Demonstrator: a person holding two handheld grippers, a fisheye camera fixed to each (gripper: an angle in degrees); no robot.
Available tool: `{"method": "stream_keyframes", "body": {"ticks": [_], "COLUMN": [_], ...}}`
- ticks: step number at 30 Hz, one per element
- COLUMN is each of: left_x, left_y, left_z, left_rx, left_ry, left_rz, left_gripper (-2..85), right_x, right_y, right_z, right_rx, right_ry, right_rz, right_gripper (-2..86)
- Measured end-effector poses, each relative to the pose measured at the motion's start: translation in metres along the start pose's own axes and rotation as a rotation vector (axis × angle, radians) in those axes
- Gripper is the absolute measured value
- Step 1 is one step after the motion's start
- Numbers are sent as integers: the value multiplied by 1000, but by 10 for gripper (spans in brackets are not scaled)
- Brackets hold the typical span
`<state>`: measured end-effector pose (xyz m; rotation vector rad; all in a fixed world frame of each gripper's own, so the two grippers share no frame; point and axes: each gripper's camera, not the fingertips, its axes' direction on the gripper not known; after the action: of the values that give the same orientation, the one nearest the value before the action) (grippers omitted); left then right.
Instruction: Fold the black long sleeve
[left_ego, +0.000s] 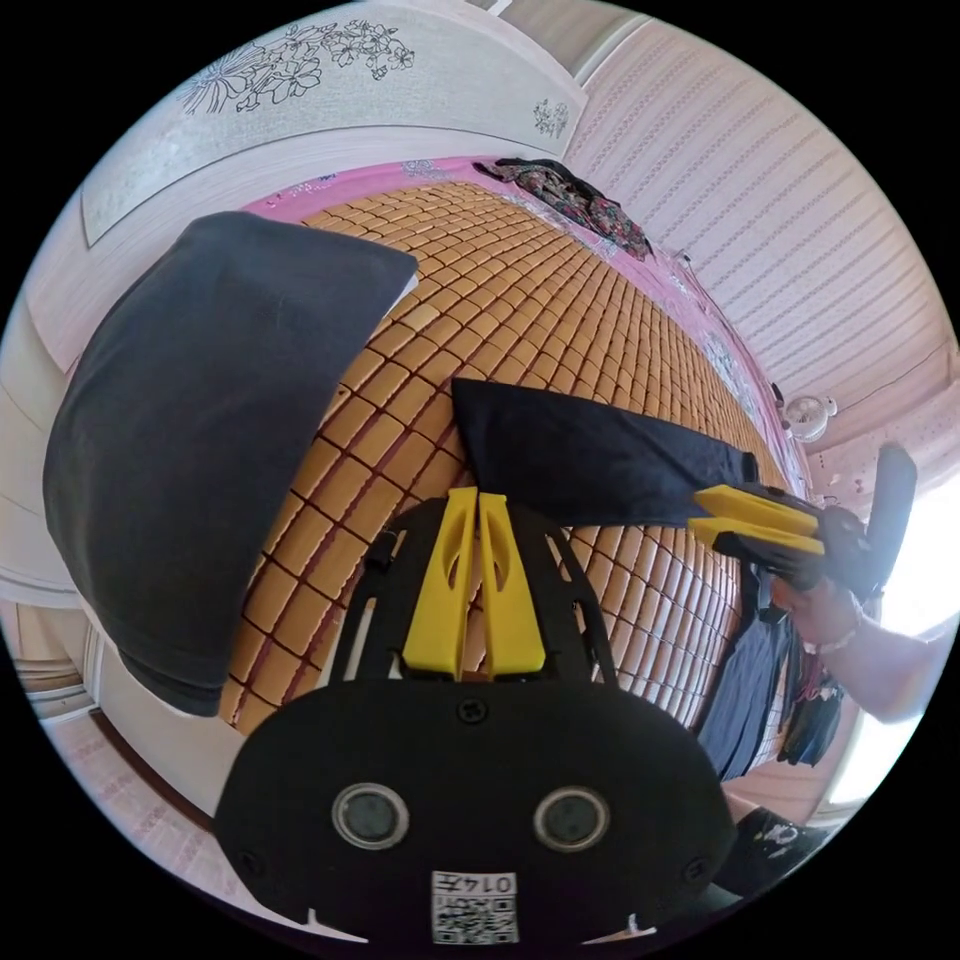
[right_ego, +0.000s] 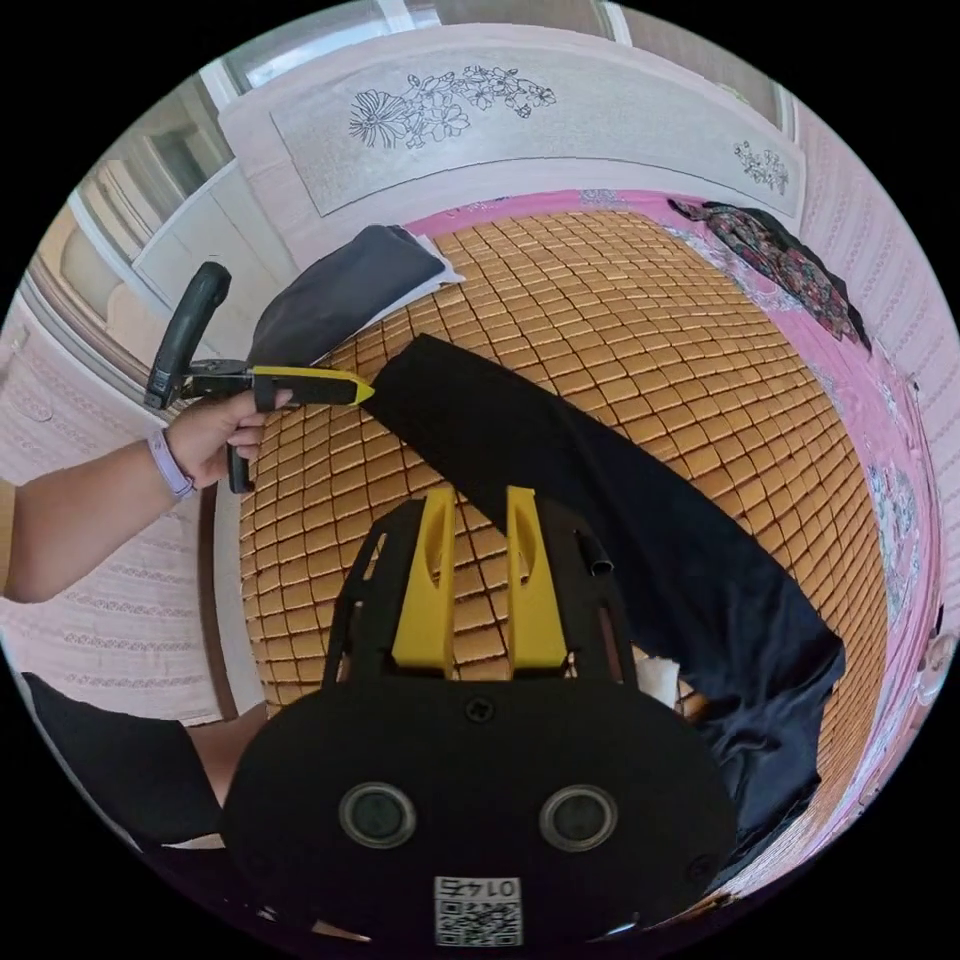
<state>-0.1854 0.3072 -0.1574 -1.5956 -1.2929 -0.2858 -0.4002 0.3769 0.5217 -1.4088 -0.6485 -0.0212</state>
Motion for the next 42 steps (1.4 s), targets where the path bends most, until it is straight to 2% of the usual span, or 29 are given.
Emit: {"method": "stream_keyframes", "body": {"ticks": [6, 10, 13, 15, 18, 26, 31, 35, 38, 42], "left_x": [24, 81, 132, 156, 187, 287, 368, 431, 466, 502], "left_y": [-3, -11, -13, -11, -3, 26, 9, 0, -10, -14], "left_z": [-30, -67, -84, -88, -87, -8, 27, 54, 74, 83], "left_rx": [92, 153, 146, 154, 146, -102, -147, -142, -228, -219], "left_ry": [90, 222, 362, 426, 517, 405, 387, 231, 169, 79], "left_rz": [48, 227, 397, 422, 414, 443, 517, 628, 660, 724], "left_gripper": [-10, -10, -9, -9, -4, 75, 85, 86, 87, 74], "right_x": [-20, -17, 0, 15, 48, 130, 141, 142, 141, 140], "right_y": [-13, 3, 32, 60, 111, 277, 343, 387, 410, 439], "right_z": [37, -1, -37, -60, -93, -219, -278, -305, -317, -327], "right_rx": [-112, 99, 228, 298, 352, 583, 676, 737, 747, 762], "right_ry": [14, -127, -167, -182, -186, -14, 55, 24, 41, 55], "right_rz": [-72, 0, 111, 172, 274, 584, 630, 653, 632, 650], "right_gripper": [114, 118, 67, 28, 16, 11, 11, 12, 12, 12]}}
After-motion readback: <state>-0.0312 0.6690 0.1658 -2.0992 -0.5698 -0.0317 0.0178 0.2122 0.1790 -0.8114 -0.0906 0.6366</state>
